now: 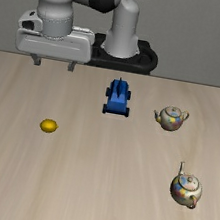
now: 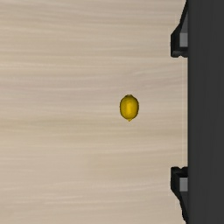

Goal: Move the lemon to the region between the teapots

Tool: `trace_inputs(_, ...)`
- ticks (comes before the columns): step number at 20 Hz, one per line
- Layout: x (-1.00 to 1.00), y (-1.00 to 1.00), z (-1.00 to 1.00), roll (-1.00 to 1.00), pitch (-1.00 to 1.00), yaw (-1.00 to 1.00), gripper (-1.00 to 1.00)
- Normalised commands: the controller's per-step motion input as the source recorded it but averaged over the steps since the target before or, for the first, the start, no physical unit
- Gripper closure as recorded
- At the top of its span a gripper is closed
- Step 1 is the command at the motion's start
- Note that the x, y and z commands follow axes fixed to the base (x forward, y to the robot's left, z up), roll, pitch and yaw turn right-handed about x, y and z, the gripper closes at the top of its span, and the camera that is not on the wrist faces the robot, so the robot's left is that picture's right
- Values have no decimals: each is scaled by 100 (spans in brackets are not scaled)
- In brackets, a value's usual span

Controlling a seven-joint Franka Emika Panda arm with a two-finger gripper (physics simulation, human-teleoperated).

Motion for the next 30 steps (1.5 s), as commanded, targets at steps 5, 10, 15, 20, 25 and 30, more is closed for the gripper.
trace_inputs(5, 0, 0, -100, 0, 0, 0, -100)
trace_inputs(10, 0, 0, -100, 0, 0, 0, -100)
trace_inputs(15, 0, 0, -100, 0, 0, 0, -100)
trace_inputs(20, 0, 0, -40, 0, 0, 0, 100)
trace_inputs(25, 0, 60, 0, 0, 0, 0, 100)
trace_inputs(30, 0, 100, 0, 0, 0, 0, 100)
